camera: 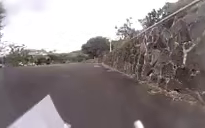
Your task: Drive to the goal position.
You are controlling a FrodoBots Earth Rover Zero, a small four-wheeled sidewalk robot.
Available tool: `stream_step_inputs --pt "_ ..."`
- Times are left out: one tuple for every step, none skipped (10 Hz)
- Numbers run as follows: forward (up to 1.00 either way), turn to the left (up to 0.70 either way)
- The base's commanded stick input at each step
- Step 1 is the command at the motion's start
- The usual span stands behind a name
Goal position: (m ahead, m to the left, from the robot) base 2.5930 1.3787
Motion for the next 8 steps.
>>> stream_step_inputs --pt "1.00 0.00" --pt "1.00 0.00" --pt "1.00 0.00" --pt "1.00 0.00" --pt "1.00 0.00" --pt "1.00 -0.13" --pt "1.00 -0.26" --pt "1.00 -0.36"
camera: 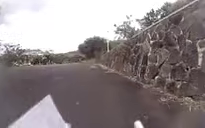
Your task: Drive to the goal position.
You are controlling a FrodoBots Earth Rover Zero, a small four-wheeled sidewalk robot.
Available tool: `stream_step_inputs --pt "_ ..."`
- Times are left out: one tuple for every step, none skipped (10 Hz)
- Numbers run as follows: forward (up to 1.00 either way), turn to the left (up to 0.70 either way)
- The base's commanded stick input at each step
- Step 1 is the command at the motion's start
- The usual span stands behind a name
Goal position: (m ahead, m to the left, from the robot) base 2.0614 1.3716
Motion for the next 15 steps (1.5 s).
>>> stream_step_inputs --pt "1.00 -0.36" --pt "1.00 -0.36" --pt "1.00 -0.05" --pt "1.00 -0.11" --pt "1.00 -0.17" --pt "1.00 -0.09" --pt "1.00 -0.01" --pt "1.00 0.00" --pt "1.00 0.00" --pt "1.00 0.00" --pt "1.00 0.00" --pt "1.00 0.00" --pt "1.00 0.00" --pt "1.00 0.00" --pt "1.00 0.00"
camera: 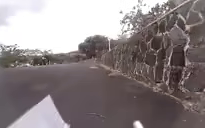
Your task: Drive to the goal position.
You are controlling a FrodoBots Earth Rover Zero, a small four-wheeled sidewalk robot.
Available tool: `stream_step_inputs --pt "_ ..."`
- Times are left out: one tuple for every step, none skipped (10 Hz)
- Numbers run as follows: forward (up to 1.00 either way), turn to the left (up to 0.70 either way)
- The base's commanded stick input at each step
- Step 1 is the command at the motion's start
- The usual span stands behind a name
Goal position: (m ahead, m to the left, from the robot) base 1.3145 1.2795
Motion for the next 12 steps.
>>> stream_step_inputs --pt "1.00 0.00" --pt "1.00 0.00" --pt "1.00 0.00" --pt "1.00 0.00" --pt "1.00 0.00" --pt "1.00 0.00" --pt "1.00 0.00" --pt "1.00 0.00" --pt "1.00 0.14" --pt "1.00 0.24" --pt "1.00 0.35" --pt "1.00 0.17"
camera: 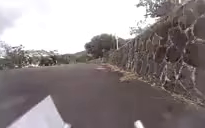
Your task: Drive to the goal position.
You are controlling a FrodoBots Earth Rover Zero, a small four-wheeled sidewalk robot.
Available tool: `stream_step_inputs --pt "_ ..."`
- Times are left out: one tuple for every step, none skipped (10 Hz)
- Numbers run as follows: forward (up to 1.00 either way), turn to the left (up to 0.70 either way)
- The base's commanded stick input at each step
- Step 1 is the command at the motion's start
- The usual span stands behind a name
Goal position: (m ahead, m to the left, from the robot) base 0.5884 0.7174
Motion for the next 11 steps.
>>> stream_step_inputs --pt "1.00 0.09" --pt "1.00 0.01" --pt "1.00 0.00" --pt "1.00 0.00" --pt "1.00 0.00" --pt "1.00 0.00" --pt "1.00 0.00" --pt "1.00 0.00" --pt "1.00 0.00" --pt "1.00 0.00" --pt "1.00 0.00"
